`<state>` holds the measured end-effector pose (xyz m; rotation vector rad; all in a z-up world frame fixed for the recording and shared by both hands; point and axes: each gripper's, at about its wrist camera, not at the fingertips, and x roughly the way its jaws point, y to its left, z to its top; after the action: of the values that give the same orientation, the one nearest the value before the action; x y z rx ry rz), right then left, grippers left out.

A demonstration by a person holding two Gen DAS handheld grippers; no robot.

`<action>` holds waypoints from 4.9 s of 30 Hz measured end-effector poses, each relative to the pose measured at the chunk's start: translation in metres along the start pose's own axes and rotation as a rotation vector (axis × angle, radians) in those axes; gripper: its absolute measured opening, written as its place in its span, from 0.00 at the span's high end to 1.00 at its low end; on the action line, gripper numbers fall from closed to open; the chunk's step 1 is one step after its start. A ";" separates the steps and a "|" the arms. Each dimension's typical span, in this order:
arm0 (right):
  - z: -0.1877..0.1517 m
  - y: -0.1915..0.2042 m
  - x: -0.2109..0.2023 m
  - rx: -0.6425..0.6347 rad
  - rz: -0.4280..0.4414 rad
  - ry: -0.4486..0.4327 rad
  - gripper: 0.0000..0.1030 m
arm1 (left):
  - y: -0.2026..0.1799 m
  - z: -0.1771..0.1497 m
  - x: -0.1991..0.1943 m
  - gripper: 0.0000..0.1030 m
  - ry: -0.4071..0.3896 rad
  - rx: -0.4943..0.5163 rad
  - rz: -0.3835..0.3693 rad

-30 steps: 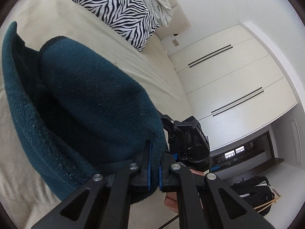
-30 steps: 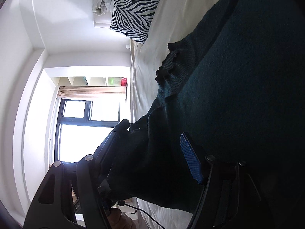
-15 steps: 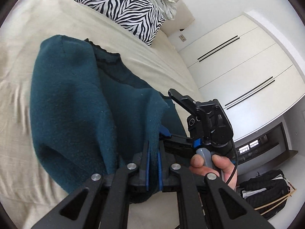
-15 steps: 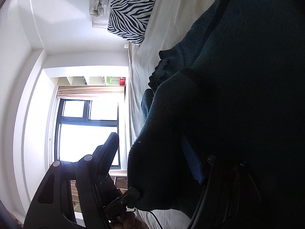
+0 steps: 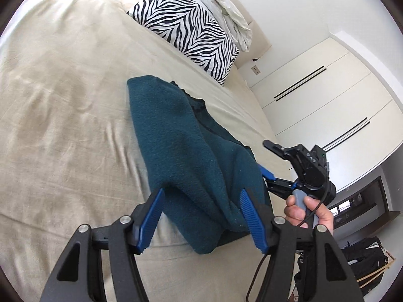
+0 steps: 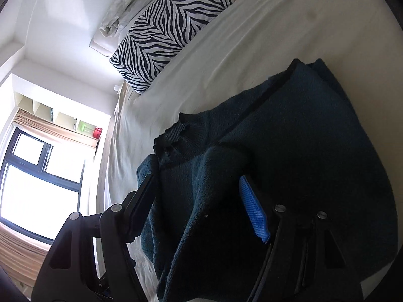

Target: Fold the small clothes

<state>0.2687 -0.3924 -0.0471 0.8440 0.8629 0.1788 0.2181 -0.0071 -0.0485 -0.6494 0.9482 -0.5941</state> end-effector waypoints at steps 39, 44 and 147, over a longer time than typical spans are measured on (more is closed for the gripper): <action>-0.055 -0.007 -0.028 -0.048 -0.049 0.067 0.91 | -0.043 -0.015 0.025 0.32 0.061 0.073 -0.077; -0.065 -0.029 -0.005 -0.075 -0.075 0.122 0.89 | -0.069 -0.021 0.069 0.31 0.123 0.157 -0.034; -0.026 0.001 -0.026 -0.088 0.008 0.222 0.89 | -0.062 -0.014 0.055 0.28 0.094 0.122 -0.011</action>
<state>0.2325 -0.3884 -0.0399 0.7537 1.0519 0.3198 0.2203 -0.0904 -0.0385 -0.5217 0.9880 -0.6921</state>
